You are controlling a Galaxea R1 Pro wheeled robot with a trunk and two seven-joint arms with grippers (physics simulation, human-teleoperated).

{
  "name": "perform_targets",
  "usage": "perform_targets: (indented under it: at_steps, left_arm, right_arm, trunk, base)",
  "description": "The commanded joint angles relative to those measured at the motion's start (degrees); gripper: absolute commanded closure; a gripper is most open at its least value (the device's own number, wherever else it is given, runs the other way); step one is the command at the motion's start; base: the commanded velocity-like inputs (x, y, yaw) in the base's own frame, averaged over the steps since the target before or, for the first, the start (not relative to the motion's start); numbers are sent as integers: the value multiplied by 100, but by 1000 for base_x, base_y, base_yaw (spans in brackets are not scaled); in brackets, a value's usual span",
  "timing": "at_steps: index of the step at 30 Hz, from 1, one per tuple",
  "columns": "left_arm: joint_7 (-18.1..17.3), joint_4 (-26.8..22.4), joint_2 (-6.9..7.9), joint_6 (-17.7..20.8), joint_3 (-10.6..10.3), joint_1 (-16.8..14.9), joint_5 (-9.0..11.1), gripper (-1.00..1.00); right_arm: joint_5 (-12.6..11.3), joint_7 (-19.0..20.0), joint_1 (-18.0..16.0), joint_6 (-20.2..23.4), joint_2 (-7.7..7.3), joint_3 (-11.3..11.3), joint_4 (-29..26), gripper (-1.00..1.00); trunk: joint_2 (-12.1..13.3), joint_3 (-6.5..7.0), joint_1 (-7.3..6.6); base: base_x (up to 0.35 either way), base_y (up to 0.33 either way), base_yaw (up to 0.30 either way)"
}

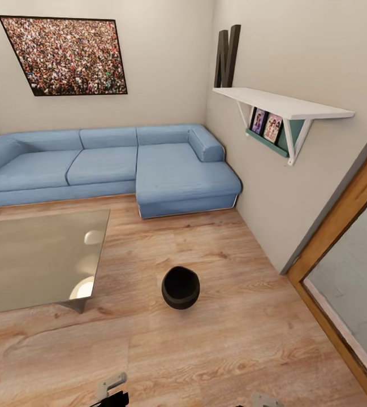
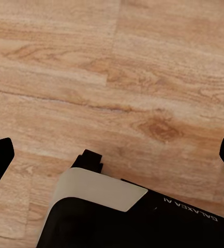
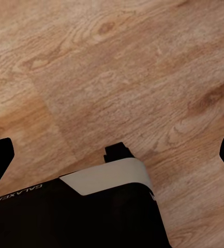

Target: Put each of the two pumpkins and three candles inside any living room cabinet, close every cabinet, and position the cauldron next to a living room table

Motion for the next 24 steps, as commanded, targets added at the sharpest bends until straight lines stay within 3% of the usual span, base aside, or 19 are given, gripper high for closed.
perform_targets:
  at_steps: [1,14,24]
  left_arm:
    - [17,3,-2,-18,-27,-3,37,-100]
    - [20,0,7,-90,-27,83,23,-100]
    - [26,-4,1,-109,-27,102,19,-100]
  right_arm:
    - [-25,-46,-1,43,-2,34,-12,-100]
    - [-16,-42,0,51,18,42,-12,-100]
    - [-11,-42,1,43,26,42,-11,-100]
  trunk:
    - [-5,-6,1]
    - [-5,-6,1]
    - [-5,-6,1]
  base:
    - [23,-5,4]
    - [77,-26,1]
    - [183,-190,77]
